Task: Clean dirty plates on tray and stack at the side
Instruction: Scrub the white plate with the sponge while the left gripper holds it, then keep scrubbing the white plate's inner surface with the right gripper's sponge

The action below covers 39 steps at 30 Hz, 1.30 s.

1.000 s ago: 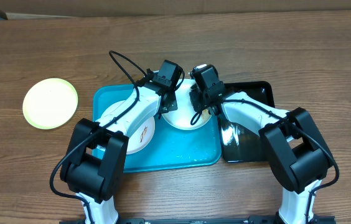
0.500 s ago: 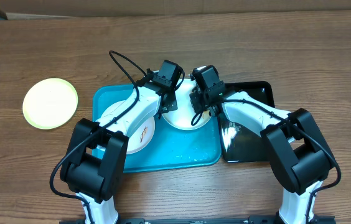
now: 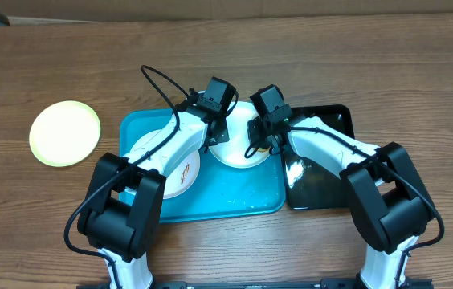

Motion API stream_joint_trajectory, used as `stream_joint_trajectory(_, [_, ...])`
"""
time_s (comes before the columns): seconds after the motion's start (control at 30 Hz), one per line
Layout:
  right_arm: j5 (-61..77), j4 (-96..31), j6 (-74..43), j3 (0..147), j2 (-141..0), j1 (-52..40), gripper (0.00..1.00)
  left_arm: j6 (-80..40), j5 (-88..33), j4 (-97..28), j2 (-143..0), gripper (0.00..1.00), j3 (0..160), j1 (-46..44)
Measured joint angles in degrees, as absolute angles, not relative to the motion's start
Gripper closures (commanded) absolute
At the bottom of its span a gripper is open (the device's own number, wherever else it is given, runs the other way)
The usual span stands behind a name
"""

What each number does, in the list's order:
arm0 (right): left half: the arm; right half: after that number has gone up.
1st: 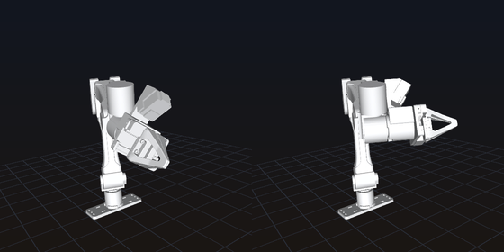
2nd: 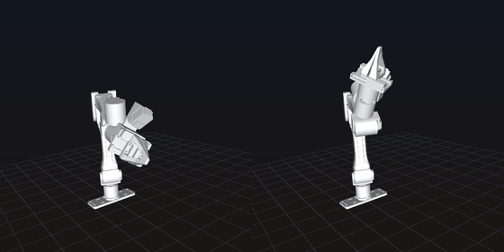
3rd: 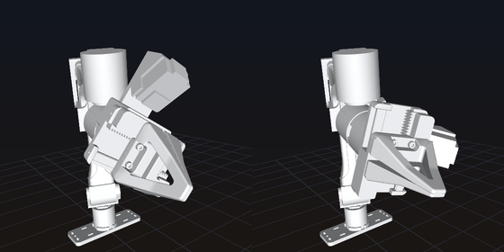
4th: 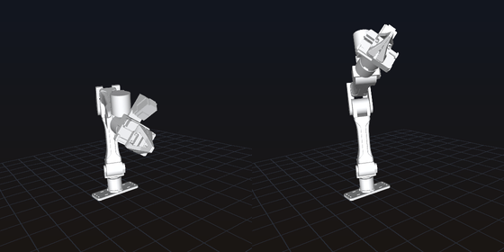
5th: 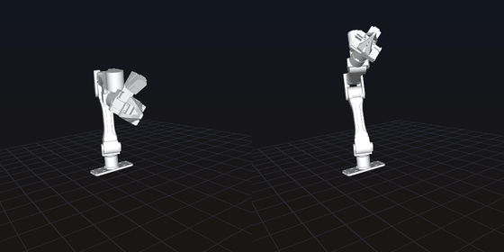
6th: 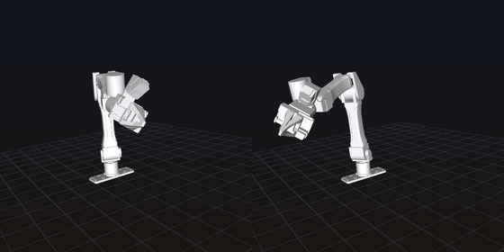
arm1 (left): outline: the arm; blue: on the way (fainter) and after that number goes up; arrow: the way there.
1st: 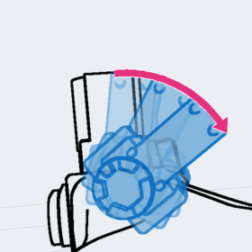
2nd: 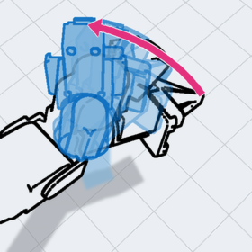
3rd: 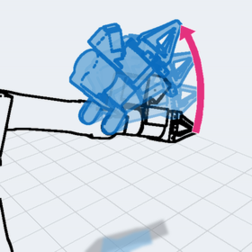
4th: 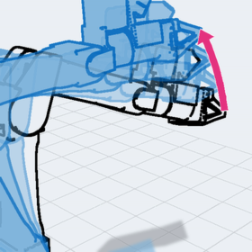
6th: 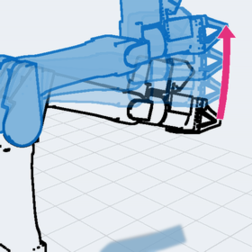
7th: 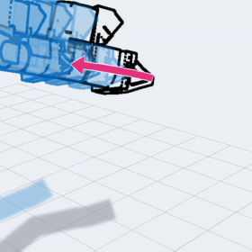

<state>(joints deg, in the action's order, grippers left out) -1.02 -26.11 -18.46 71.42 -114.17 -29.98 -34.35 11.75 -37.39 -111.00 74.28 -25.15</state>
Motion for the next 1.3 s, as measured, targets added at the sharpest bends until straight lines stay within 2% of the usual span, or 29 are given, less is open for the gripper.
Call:
stream_joint_trajectory(0.5, [10.26,-29.93,-35.22,71.68,-113.62,-31.55,0.92,-34.35,11.77,-37.43,-111.02,0.96,74.17,-25.08])
stream_joint_trajectory(0.63, [16.16,-29.21,-38.22,71.55,-113.82,-31.90,0.96,-34.35,11.79,-37.43,-111.02,0.96,74.17,-25.02])
stream_joint_trajectory(0.77, [22.76,-27.00,-39.11,71.57,-114.13,-30.39,0.96,-34.37,11.77,-37.41,-111.02,0.96,74.17,-25.04])
stream_joint_trajectory(0.93, [30.46,-26.76,-39.72,72.58,-113.84,-23.83,0.96,-34.35,11.75,-37.43,-111.02,0.96,74.17,-25.04])
stream_joint_trajectory(1.13, [33.85,-32.38,-39.51,72.97,-111.28,-18.11,0.96,-34.35,11.75,-37.43,-111.02,0.96,74.17,-25.04])
stream_joint_trajectory(1.3, [35.27,-38.13,-36.32,73.06,-110.41,-18.04,0.89,-34.35,11.77,-37.41,-111.02,0.96,74.17,-25.04])
